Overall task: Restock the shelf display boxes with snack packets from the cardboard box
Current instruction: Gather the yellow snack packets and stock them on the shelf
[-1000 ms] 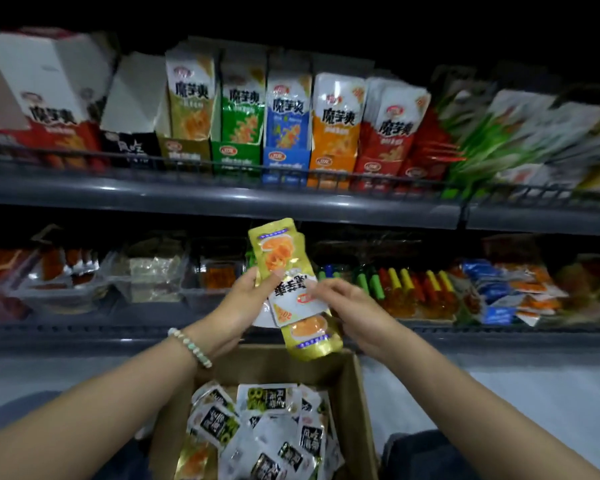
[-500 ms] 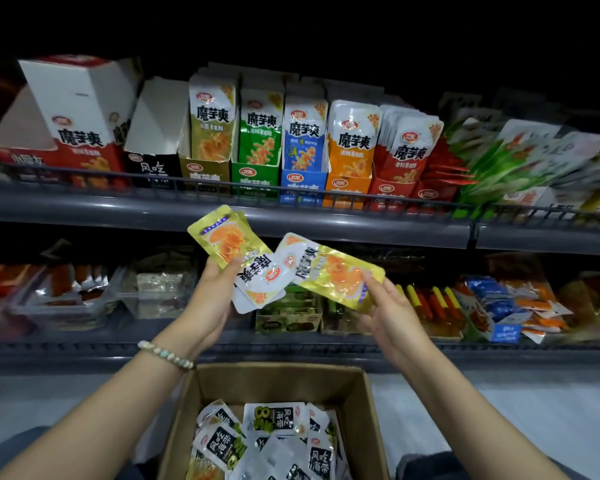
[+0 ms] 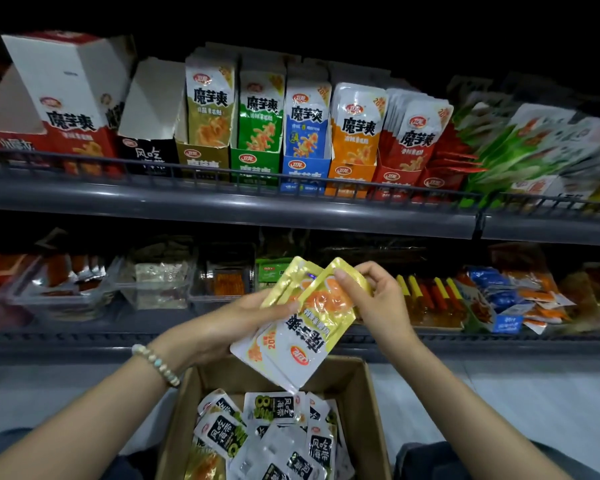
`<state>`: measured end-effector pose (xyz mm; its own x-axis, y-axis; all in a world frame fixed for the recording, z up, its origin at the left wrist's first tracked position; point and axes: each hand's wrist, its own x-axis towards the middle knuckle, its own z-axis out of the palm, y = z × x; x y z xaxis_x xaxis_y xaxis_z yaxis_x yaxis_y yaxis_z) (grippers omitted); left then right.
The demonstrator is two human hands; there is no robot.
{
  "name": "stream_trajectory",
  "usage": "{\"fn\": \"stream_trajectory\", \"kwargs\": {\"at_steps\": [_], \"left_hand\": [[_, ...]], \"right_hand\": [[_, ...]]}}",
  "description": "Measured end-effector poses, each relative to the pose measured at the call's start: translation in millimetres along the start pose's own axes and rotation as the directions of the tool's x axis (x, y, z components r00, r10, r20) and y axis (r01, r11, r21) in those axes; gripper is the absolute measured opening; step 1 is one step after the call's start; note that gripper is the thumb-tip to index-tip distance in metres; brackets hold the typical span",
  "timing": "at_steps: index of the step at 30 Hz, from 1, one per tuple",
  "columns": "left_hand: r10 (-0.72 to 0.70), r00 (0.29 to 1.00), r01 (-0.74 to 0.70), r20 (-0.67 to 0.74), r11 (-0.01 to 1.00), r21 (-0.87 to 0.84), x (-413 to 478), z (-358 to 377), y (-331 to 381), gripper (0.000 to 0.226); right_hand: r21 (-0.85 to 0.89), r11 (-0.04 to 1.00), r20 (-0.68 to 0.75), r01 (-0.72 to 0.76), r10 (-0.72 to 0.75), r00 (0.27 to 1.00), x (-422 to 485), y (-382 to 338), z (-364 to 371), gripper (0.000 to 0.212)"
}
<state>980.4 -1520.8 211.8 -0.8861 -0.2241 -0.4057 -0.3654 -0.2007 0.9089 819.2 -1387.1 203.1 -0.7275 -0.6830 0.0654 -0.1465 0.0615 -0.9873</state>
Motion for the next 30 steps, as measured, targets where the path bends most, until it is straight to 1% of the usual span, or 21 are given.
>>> {"fn": "stream_trajectory", "kwargs": {"at_steps": [2, 3, 4, 6, 7, 8, 9, 10, 12, 13, 15, 17, 19, 21, 23, 25, 26, 27, 28, 30], "left_hand": [[0.004, 0.999, -0.008, 0.039, 0.993, 0.118, 0, 5, -2, 0.035], [0.000, 0.998, -0.008, 0.056, 0.990, 0.144, 1, 4, -2, 0.035], [-0.008, 0.997, -0.003, 0.071, 0.988, 0.153, 1, 4, -3, 0.036], [-0.028, 0.996, 0.013, 0.088, 0.985, 0.171, 1, 0, -3, 0.036], [-0.031, 0.996, 0.015, 0.088, 0.984, 0.175, 1, -3, -3, 0.037], [-0.024, 0.997, 0.010, 0.076, 0.985, 0.173, 1, -5, -3, 0.040], [-0.005, 0.999, -0.001, 0.037, 0.986, 0.169, 2, -9, -4, 0.047], [0.022, 0.999, -0.016, -0.036, 0.987, 0.160, 3, -13, -4, 0.056], [0.076, 0.974, -0.044, -0.213, 0.987, 0.152, 5, -22, -4, 0.071], [0.097, 0.956, -0.057, -0.275, 0.987, 0.148, 6, -26, -3, 0.073], [0.117, 0.941, -0.074, -0.318, 0.987, 0.142, 5, -31, -1, 0.065], [0.139, 0.941, -0.092, -0.308, 0.982, 0.163, 5, -31, 0, 0.052], [0.152, 0.938, -0.104, -0.313, 0.981, 0.166, 7, -26, -4, 0.044], [0.150, 0.914, -0.123, -0.376, 0.988, 0.095, 12, -21, -10, 0.037], [0.113, 0.898, -0.167, -0.424, 0.981, -0.093, 16, -16, -13, 0.030], [0.062, 0.928, -0.189, -0.368, 0.929, -0.319, 16, -11, -11, 0.027], [0.059, 0.942, -0.181, -0.329, 0.917, -0.355, 16, -8, -10, 0.027], [0.068, 0.951, -0.169, -0.302, 0.931, -0.324, 17, -7, -11, 0.026], [0.082, 0.951, -0.163, -0.299, 0.953, -0.257, 18, -4, -13, 0.023], [0.127, 0.924, -0.182, -0.362, 0.976, -0.123, 20, -1, -18, 0.016]], "right_hand": [[-0.057, 0.998, -0.022, 0.038, -0.039, 0.999, 0, 6, 4, 0.028], [-0.085, 0.996, -0.008, 0.030, -0.031, 0.999, 1, 8, 4, 0.032], [-0.095, 0.995, 0.021, -0.006, 0.008, 1.000, 3, 7, 3, 0.035], [-0.058, 0.988, 0.142, -0.142, 0.149, 0.979, 7, 5, -2, 0.039], [-0.038, 0.980, 0.228, -0.196, 0.200, 0.953, 8, 2, -5, 0.039], [-0.035, 0.975, 0.301, -0.221, 0.221, 0.927, 9, 1, -7, 0.035], [-0.035, 0.972, 0.344, -0.234, 0.231, 0.910, 9, 0, -9, 0.032], [-0.026, 0.969, 0.366, -0.247, 0.239, 0.900, 9, 0, -12, 0.031], [-0.027, 0.951, 0.400, -0.308, 0.293, 0.869, 8, 1, -16, 0.034], [-0.056, 0.940, 0.436, -0.336, 0.326, 0.839, 8, 0, -18, 0.039], [-0.165, 0.929, 0.523, -0.332, 0.368, 0.769, 7, 0, -21, 0.048], [-0.260, 0.934, 0.579, -0.245, 0.354, 0.734, 4, 2, -17, 0.053], [-0.296, 0.936, 0.578, -0.191, 0.334, 0.744, -3, 6, -7, 0.053], [-0.261, 0.943, 0.533, -0.206, 0.318, 0.784, -10, 10, 2, 0.047], [-0.156, 0.953, 0.464, -0.261, 0.304, 0.832, -13, 13, 9, 0.039], [-0.014, 0.941, 0.410, -0.338, 0.313, 0.857, -14, 15, 12, 0.031], [0.051, 0.927, 0.390, -0.371, 0.324, 0.862, -13, 15, 13, 0.028], [0.102, 0.911, 0.371, -0.399, 0.337, 0.865, -13, 16, 14, 0.026], [0.133, 0.900, 0.357, -0.416, 0.348, 0.867, -12, 16, 16, 0.024], [0.132, 0.902, 0.332, -0.412, 0.352, 0.875, -12, 16, 19, 0.023]]}}
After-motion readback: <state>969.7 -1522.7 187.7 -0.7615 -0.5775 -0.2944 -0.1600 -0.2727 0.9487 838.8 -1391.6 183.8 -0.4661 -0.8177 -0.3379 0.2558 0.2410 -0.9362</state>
